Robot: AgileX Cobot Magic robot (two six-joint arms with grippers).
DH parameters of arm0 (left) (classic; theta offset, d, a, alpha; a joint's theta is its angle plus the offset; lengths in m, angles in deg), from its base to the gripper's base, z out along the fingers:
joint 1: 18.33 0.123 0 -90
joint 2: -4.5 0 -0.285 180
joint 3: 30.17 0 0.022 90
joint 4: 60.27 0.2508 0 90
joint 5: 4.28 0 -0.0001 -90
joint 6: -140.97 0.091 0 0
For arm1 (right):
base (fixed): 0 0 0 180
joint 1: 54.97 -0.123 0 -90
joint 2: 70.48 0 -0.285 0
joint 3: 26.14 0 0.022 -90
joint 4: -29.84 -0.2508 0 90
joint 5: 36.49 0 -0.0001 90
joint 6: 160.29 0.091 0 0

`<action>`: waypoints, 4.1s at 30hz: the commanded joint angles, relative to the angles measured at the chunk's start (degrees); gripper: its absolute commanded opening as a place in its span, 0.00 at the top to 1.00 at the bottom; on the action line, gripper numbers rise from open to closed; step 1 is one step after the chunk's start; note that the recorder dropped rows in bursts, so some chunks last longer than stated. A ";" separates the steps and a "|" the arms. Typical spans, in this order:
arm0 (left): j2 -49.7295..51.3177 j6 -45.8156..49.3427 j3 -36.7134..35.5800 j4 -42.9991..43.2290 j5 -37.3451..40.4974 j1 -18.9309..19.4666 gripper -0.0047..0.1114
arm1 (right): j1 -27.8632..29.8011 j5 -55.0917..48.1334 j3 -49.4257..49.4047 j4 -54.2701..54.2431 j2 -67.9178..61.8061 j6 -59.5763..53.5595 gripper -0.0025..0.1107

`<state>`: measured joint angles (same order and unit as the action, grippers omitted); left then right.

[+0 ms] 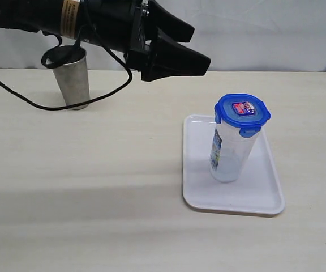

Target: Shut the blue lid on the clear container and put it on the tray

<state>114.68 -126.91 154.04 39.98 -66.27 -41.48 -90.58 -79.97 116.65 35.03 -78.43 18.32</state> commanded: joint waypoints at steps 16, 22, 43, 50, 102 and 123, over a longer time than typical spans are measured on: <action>-45.05 5.15 -36.10 -9.52 11.95 24.76 0.05 | 8.42 33.32 -17.56 -25.48 0.16 -11.82 0.94; -53.70 4.92 -45.34 -12.74 10.20 25.82 0.05 | 8.42 32.51 -17.66 -25.48 0.16 -11.28 0.94; -53.99 4.92 -46.94 -12.38 7.12 25.82 0.05 | 8.42 32.51 -17.66 -25.48 0.16 -11.43 0.94; -53.99 4.92 -46.94 -12.38 6.99 25.82 0.05 | 8.42 32.51 -17.66 -25.48 0.16 -11.43 0.94; -84.34 77.26 -75.76 -107.36 54.18 25.71 0.05 | 8.42 32.51 -17.66 -25.48 0.16 -10.72 0.94; -102.39 85.69 -76.02 -109.70 69.89 25.71 0.05 | 8.42 32.51 -17.66 -25.48 0.16 -10.72 0.94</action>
<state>12.44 -42.92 78.08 -69.34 3.11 -15.72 -82.48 -47.51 99.23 9.77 -78.41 7.30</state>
